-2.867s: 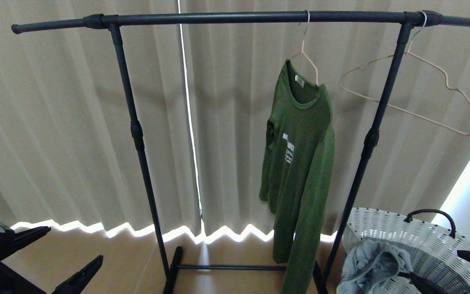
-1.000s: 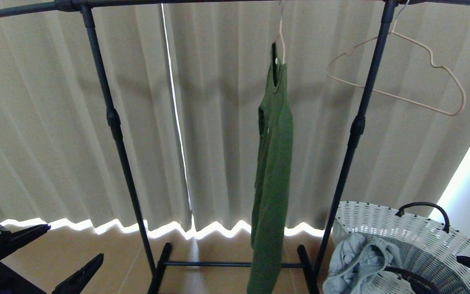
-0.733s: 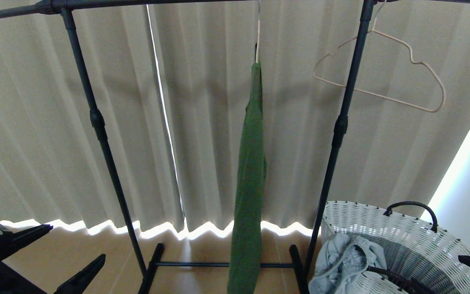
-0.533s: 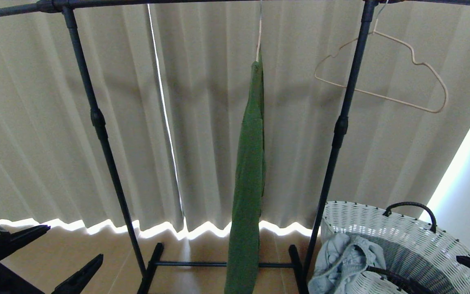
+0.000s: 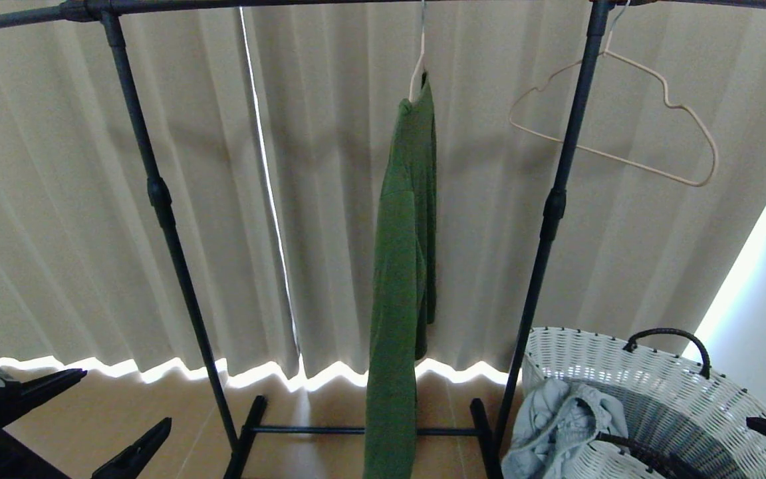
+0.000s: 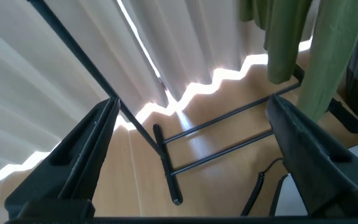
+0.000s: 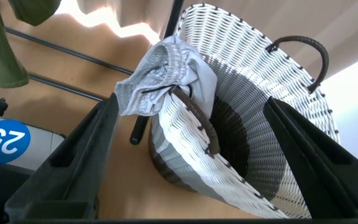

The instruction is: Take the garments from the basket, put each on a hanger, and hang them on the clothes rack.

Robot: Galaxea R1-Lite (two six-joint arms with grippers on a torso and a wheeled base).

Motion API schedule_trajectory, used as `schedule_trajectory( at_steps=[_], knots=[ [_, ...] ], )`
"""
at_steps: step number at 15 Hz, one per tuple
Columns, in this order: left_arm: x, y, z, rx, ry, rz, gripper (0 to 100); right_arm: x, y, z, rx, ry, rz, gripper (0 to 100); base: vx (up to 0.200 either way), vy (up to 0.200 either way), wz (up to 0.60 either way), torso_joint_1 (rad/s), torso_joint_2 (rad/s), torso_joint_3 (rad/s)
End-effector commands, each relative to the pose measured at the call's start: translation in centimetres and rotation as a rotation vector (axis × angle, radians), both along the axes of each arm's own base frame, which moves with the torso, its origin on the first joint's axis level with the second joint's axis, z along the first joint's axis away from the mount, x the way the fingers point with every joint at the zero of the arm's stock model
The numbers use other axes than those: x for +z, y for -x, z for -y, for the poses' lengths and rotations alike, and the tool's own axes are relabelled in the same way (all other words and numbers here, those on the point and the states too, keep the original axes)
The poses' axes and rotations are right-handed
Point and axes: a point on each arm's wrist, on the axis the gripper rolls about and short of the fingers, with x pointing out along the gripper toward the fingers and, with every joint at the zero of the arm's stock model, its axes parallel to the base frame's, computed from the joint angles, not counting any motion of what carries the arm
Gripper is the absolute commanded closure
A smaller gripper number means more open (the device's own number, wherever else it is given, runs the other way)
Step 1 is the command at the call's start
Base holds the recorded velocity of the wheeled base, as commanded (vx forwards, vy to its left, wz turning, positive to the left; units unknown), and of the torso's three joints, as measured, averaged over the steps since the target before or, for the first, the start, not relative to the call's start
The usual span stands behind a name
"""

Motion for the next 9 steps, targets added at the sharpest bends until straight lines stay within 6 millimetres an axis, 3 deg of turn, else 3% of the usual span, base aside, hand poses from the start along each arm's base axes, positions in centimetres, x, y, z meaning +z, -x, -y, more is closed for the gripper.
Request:
schedule_trajectory(
  at_steps=[1, 9],
  knots=[
    [-0.18, 0.03, 0.04, -0.005, -0.003, -0.007, 0, -0.03, 0.02, 0.0, 0.0, 0.0, -0.001, 0, 0.0, 0.0, 0.0, 0.0, 0.0, 0.0],
    [-0.23, 0.07, 0.11, -0.038, 0.006, -0.013, 0, -0.09, 0.05, 0.01, 0.0, 0.001, -0.002, 0, 0.0, 0.0, 0.0, 0.0, 0.0, 0.0]
  ],
)
